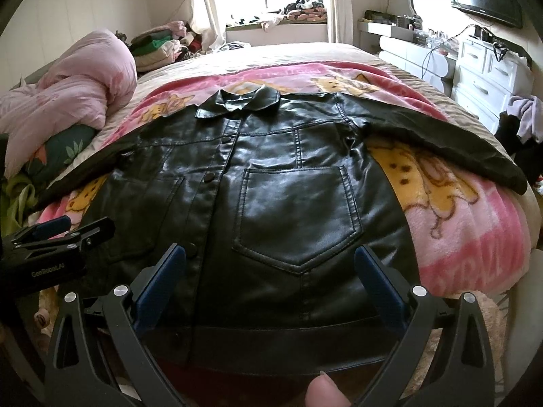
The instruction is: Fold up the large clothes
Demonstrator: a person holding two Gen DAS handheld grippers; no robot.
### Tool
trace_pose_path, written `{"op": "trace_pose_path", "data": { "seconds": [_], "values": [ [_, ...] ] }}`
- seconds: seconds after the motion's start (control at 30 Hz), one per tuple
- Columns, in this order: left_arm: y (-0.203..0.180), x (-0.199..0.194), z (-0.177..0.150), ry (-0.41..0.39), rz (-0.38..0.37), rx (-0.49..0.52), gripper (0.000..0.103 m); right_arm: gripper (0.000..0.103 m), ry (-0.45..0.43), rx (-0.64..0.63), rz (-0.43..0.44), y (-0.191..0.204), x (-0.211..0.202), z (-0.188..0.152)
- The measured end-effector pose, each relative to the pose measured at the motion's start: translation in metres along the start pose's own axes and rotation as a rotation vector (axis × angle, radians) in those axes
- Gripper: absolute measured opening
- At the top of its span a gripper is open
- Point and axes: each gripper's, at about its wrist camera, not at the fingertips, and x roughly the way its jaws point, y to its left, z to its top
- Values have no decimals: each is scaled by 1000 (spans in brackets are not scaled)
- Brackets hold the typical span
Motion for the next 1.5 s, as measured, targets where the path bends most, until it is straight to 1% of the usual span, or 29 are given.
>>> {"op": "trace_pose_path", "data": {
  "seconds": [0.77, 1.0, 1.13, 1.3, 1.5],
  "values": [
    [-2, -2, 2, -4, -1, 4, 94, 99, 1, -1, 2, 1, -1, 0],
    [-3, -2, 2, -5, -3, 4, 94, 99, 2, 4, 10, 1, -2, 5],
    [-10, -4, 3, -11, -3, 12, 94, 99, 0, 4, 8, 0, -2, 4],
    [-13, -1, 5, -10, -6, 14, 94, 99, -4, -1, 5, 1, -2, 13],
    [-11, 5, 16, -13, -2, 14, 94, 99, -17, -9, -9, 0, 2, 24]
  ]
}}
